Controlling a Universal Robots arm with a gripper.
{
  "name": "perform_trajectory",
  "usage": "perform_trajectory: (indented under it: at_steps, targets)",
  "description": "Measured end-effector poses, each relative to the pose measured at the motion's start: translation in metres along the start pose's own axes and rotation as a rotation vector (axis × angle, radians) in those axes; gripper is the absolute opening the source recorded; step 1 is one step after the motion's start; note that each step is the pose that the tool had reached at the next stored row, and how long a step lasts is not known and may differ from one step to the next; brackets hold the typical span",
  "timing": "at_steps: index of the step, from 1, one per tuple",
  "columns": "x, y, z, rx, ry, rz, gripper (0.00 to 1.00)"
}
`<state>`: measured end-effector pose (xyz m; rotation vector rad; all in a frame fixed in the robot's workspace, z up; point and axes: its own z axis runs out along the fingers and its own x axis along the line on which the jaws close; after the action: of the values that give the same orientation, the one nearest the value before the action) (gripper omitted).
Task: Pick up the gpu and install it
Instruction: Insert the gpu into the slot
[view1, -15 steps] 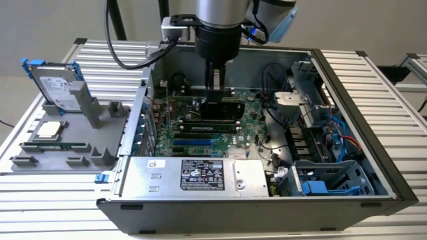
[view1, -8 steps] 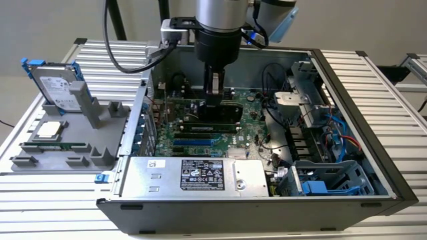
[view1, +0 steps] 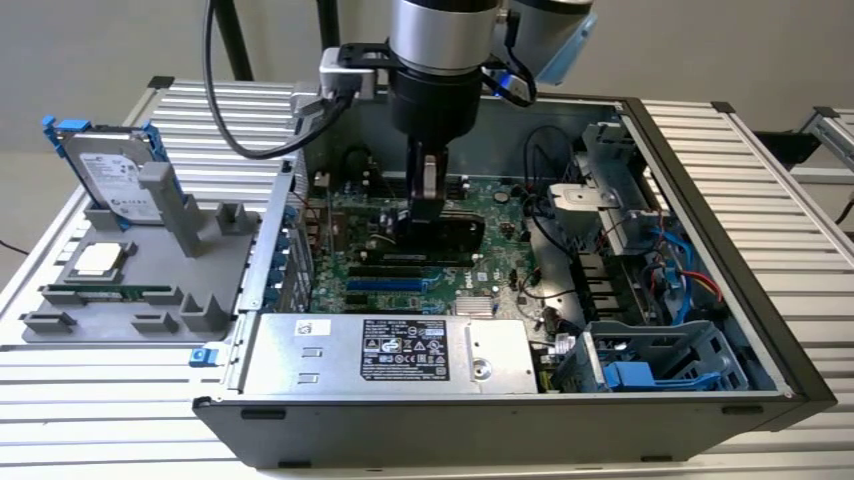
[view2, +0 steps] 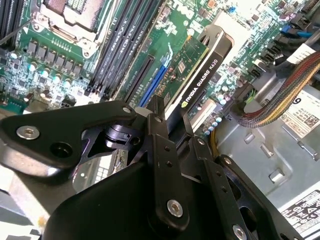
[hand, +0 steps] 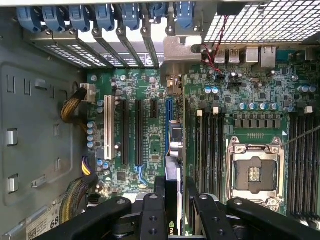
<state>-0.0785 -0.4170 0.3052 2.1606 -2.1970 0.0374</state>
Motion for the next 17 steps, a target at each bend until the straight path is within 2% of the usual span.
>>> perform_trajectory:
  at_steps: [4, 17]
  targets:
    - [-0.0001, 0.0014, 0.0035, 0.0, -0.0006, 0.0, 0.0]
    - [-0.0002, 0.0014, 0.005, 0.0003, -0.0013, 0.0, 0.0]
